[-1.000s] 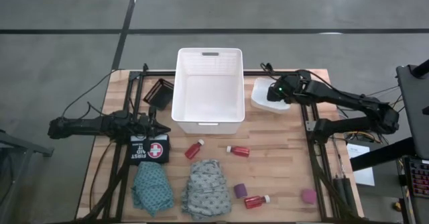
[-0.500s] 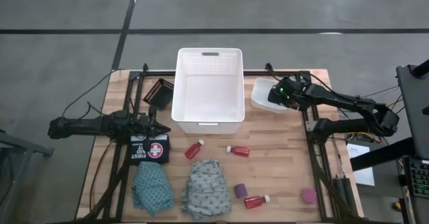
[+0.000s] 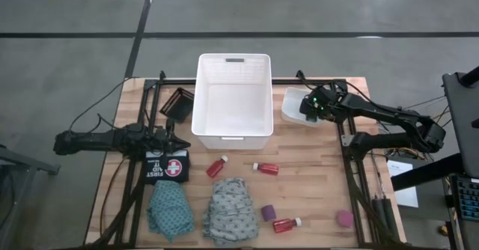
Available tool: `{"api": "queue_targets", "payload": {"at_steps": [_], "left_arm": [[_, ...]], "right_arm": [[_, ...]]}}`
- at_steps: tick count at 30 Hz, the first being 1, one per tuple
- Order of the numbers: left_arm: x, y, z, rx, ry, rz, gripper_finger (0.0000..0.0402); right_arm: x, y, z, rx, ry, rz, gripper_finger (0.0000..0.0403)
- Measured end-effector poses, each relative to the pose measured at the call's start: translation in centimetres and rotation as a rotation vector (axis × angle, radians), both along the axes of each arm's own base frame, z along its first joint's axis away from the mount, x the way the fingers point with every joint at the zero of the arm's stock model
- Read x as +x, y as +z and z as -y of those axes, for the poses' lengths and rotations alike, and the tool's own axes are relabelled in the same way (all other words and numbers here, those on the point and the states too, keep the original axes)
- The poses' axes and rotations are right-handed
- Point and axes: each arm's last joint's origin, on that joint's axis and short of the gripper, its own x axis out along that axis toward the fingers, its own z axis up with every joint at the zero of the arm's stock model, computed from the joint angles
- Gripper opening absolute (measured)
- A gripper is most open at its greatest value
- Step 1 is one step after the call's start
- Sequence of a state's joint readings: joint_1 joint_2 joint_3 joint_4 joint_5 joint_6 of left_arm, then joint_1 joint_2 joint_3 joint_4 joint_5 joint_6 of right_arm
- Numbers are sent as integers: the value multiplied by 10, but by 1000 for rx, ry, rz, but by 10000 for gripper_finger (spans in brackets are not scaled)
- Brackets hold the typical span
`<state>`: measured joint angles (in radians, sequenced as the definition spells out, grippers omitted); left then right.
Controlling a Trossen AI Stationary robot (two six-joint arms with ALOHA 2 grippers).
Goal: Pick & Place Medicine items
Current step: Put the black bandage into the white bin, then put the violet bandage into the white bin
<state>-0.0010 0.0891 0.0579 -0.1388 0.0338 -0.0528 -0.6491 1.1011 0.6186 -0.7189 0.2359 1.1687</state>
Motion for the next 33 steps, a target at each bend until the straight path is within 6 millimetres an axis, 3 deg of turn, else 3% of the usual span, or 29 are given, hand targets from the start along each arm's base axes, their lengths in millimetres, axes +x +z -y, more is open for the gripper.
{"api": "queue_targets", "payload": {"at_steps": [6, 14, 21, 26, 33], "left_arm": [[0, 0, 0, 0, 0, 0, 21], [0, 0, 0, 0, 0, 0, 21], [0, 0, 0, 0, 0, 0, 21], [0, 0, 0, 0, 0, 0, 21], [0, 0, 0, 0, 0, 0, 21]], "right_arm": [[0, 0, 0, -1, -3, 0, 307], [0, 1, 0, -3, 2, 1, 309], [15, 29, 3, -82, 130, 35, 298], [31, 47, -12, -124, 270, 71, 290], [48, 54, -54, -116, 457, 128, 302]]}}
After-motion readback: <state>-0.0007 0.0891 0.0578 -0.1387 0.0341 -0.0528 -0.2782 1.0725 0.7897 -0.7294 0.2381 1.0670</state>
